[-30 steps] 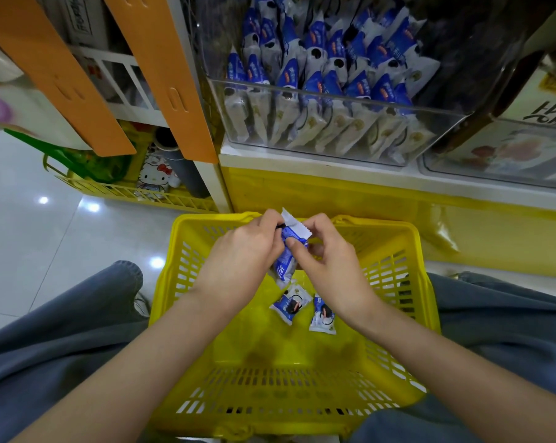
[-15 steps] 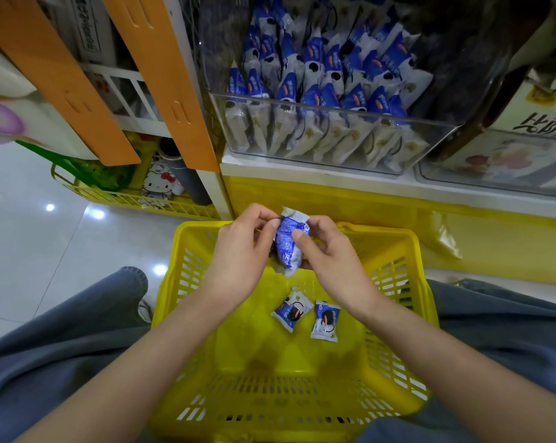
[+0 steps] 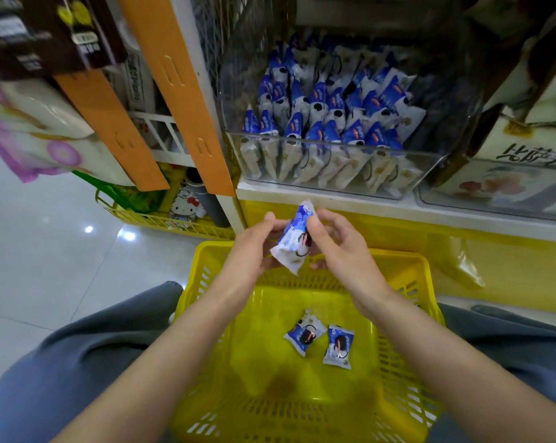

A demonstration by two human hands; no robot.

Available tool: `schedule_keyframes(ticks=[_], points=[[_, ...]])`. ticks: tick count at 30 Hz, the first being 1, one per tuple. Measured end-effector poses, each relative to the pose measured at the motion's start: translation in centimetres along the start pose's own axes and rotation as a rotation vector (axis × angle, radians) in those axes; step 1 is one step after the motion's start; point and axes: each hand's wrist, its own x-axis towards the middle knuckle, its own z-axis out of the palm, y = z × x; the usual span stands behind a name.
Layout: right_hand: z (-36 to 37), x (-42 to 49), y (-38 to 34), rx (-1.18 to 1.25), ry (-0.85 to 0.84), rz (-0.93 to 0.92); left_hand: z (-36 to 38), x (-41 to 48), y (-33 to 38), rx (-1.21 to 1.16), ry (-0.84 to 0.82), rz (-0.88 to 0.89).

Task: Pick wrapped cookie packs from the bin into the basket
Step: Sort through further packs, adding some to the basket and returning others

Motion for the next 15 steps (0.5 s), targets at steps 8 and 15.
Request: schedule_keyframes(ticks=[8, 15], points=[[-0.8, 0.4, -1.2, 0.054, 0.063, -0.003, 0.5, -1.5, -0.2, 0.013, 0.132, 0.126], [-1.6, -0.1, -3.2, -0.318, -0.034, -0.342, -0.4, -2.5, 1.9, 0.314, 0.144, 0.39]])
